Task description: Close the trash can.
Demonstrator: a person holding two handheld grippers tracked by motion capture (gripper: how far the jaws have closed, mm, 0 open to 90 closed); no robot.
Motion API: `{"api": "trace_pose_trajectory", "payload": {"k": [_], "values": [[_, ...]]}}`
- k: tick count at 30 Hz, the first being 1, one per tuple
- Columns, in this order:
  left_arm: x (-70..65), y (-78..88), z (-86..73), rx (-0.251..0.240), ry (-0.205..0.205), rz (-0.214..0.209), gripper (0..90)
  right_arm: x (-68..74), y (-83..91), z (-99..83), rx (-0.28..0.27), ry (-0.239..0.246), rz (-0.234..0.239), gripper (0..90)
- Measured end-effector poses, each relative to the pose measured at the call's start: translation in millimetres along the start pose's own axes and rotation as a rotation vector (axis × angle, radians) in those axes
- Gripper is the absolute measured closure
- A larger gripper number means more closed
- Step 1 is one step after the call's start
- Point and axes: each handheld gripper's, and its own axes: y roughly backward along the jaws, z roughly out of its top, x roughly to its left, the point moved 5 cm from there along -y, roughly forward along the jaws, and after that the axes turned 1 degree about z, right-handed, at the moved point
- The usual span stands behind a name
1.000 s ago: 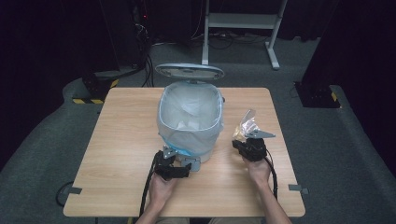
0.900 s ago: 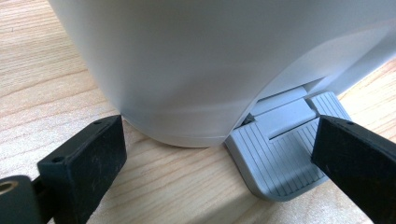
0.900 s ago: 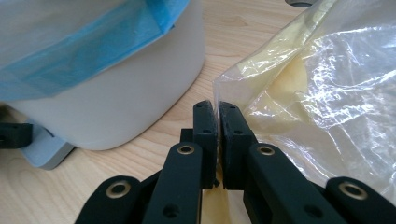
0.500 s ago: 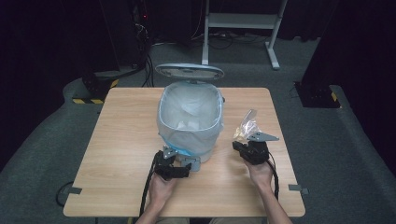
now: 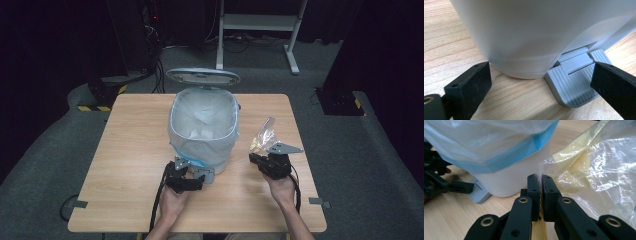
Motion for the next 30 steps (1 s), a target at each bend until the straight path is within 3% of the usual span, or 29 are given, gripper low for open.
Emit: {"api": "trace_pose_trajectory", "payload": {"k": [30], "values": [[0.0, 0.0, 0.0, 0.000, 0.000, 0.000, 3.3, 23.7, 25.5, 28.7, -0.057, 0.048, 0.069, 86.2]]}}
